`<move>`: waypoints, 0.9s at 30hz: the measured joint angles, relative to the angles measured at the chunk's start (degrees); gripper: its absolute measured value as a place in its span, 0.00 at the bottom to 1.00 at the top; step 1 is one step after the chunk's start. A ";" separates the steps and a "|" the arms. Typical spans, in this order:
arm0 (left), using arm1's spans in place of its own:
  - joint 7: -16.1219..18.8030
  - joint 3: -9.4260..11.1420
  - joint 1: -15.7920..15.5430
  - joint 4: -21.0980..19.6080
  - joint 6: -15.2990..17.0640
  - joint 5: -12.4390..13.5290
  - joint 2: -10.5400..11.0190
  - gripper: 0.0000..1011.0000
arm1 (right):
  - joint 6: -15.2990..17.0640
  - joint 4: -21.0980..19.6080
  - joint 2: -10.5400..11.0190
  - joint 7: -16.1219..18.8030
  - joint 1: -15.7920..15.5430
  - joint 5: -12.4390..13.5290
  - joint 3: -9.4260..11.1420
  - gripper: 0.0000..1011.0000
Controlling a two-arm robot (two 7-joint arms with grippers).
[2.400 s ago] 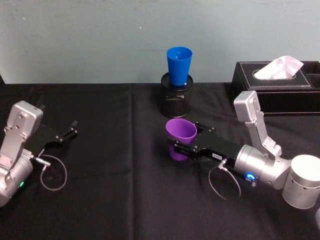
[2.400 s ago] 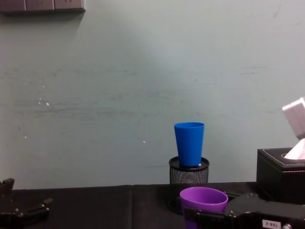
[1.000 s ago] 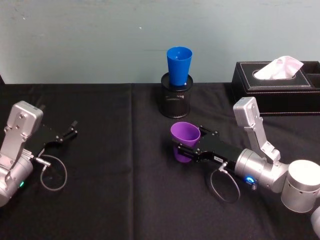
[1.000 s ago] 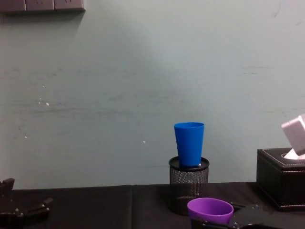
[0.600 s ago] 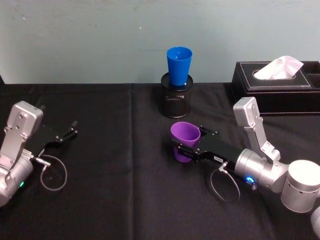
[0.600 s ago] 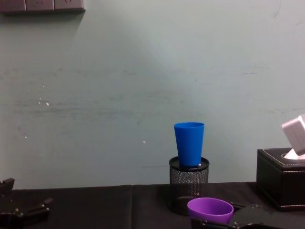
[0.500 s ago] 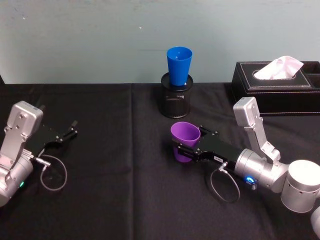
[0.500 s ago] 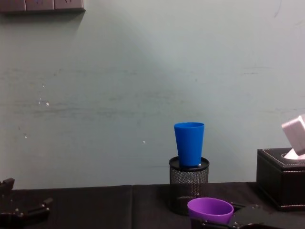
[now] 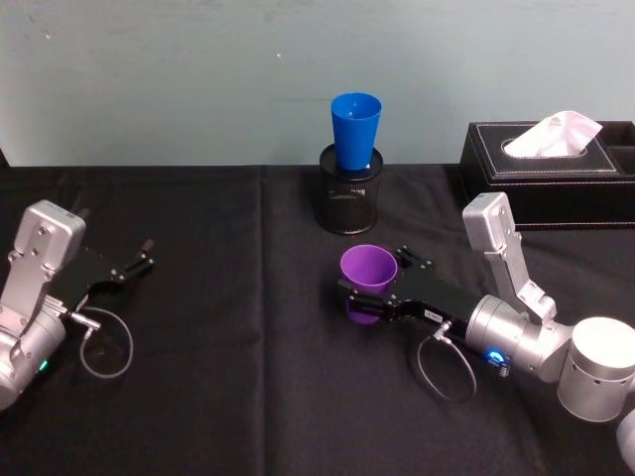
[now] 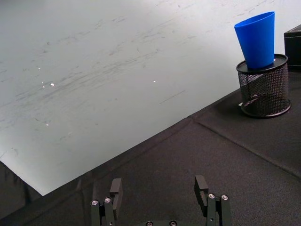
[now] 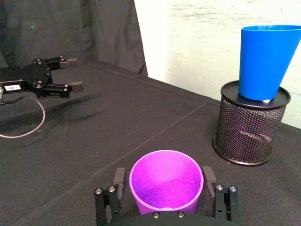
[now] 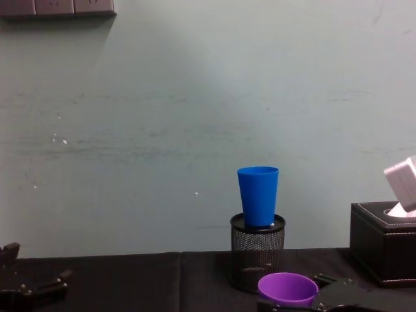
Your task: Pick up one cup with a gripper and tap it against the other cup.
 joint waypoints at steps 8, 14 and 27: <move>0.00 0.00 0.00 0.00 0.00 0.00 0.00 0.99 | 0.00 0.00 0.00 0.01 0.00 0.00 0.00 0.99; 0.00 0.00 0.00 0.00 0.00 0.00 0.00 0.99 | -0.72 -1.05 0.13 -0.65 -0.42 -0.45 0.31 0.99; 0.00 0.00 0.00 0.00 0.00 0.00 0.00 0.99 | -3.65 -8.58 -0.45 -8.51 -3.98 -1.97 5.31 0.99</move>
